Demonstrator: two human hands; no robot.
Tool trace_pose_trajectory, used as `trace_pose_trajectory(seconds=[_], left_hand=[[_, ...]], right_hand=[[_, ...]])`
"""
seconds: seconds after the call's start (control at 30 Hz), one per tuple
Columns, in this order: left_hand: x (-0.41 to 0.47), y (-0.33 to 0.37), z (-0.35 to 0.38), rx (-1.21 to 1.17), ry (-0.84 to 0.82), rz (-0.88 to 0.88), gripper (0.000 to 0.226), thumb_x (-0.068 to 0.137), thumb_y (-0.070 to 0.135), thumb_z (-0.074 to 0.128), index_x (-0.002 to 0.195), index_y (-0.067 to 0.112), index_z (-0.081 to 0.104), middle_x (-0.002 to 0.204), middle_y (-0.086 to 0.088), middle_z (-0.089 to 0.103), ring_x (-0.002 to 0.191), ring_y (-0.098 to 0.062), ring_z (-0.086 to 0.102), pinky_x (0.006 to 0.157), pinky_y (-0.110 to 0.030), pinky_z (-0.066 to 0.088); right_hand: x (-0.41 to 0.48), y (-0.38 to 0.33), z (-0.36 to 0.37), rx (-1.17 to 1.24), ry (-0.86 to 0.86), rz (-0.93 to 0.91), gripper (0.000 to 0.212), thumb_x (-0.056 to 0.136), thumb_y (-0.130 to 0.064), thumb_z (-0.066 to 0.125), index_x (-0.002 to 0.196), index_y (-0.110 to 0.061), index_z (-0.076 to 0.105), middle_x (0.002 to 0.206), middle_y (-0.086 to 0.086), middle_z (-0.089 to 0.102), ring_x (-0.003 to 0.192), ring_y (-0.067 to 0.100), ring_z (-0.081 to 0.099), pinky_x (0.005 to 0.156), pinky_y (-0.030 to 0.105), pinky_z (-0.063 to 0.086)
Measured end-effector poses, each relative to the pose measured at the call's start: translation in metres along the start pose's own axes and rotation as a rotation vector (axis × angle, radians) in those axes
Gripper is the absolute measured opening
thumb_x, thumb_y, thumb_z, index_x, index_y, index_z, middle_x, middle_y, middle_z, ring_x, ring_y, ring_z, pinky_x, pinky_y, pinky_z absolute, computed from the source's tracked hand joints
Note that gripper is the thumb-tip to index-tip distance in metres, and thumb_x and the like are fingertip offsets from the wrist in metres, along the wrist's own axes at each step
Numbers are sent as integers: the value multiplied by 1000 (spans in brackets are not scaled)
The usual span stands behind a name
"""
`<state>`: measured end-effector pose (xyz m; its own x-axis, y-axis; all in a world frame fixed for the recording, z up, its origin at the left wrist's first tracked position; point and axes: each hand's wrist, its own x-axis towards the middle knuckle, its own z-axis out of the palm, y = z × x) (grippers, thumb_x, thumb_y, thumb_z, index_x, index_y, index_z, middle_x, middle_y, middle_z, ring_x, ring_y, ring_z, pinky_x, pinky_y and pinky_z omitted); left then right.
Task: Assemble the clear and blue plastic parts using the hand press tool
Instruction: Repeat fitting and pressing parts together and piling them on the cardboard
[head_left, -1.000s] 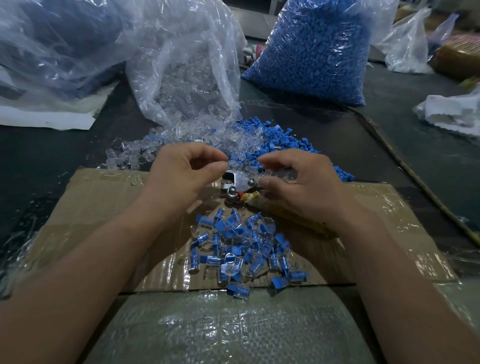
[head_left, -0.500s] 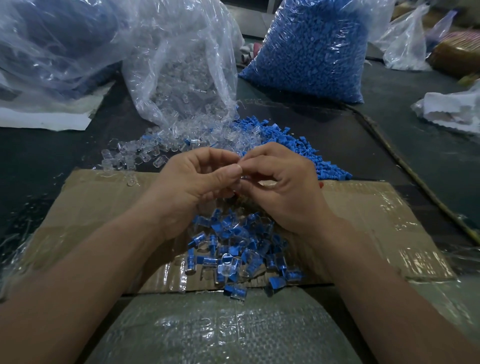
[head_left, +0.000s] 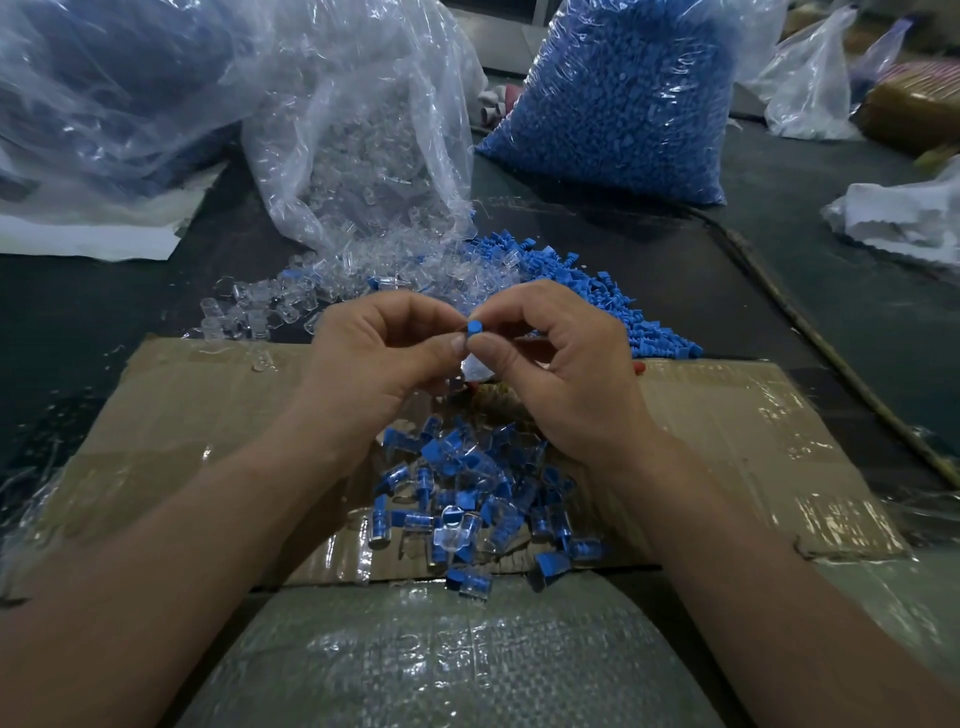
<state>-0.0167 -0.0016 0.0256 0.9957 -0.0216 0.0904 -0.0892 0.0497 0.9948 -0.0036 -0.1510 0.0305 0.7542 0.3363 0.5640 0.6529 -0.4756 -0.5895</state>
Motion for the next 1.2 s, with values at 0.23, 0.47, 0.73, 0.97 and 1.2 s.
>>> trace_pose_trajectory(seconds=[0.23,0.47,0.73,0.97,1.2], left_hand=[[0,3,-2,-153,-63,-142,10,63,18,65,70,12,68,59,-8,66,44,-14,60,41,-20,49],[6,4,-5,-330,-36,-293,3,58,6,64,59,8,66,56,-8,66,47,-14,63,43,-18,51],[5,3,-6,-275,3,-193,30,57,1,61,85,7,65,62,-1,68,56,-10,66,53,-16,53],[4,3,-3,-300,7,-165,17,58,4,62,75,5,59,59,-4,65,57,-12,66,53,-17,54],[1,1,-3,-69,72,-21,13,74,-3,64,75,9,61,60,0,67,59,-10,66,56,-17,53]], right_hand=[[-1,5,0,-20,20,-99,10,81,-9,65,87,-1,65,83,6,61,77,18,56,69,24,46],[-1,6,1,37,-50,-156,10,80,-6,64,88,1,66,90,12,64,84,18,60,74,32,52],[0,5,-5,46,41,39,12,85,-15,58,91,-5,60,78,-9,57,72,7,57,65,20,49],[0,4,-7,76,80,69,18,78,-3,67,96,-7,69,81,-13,57,73,0,58,72,11,47],[-2,-2,-3,164,32,93,20,78,-1,68,80,-17,57,73,-14,56,67,0,57,62,11,47]])
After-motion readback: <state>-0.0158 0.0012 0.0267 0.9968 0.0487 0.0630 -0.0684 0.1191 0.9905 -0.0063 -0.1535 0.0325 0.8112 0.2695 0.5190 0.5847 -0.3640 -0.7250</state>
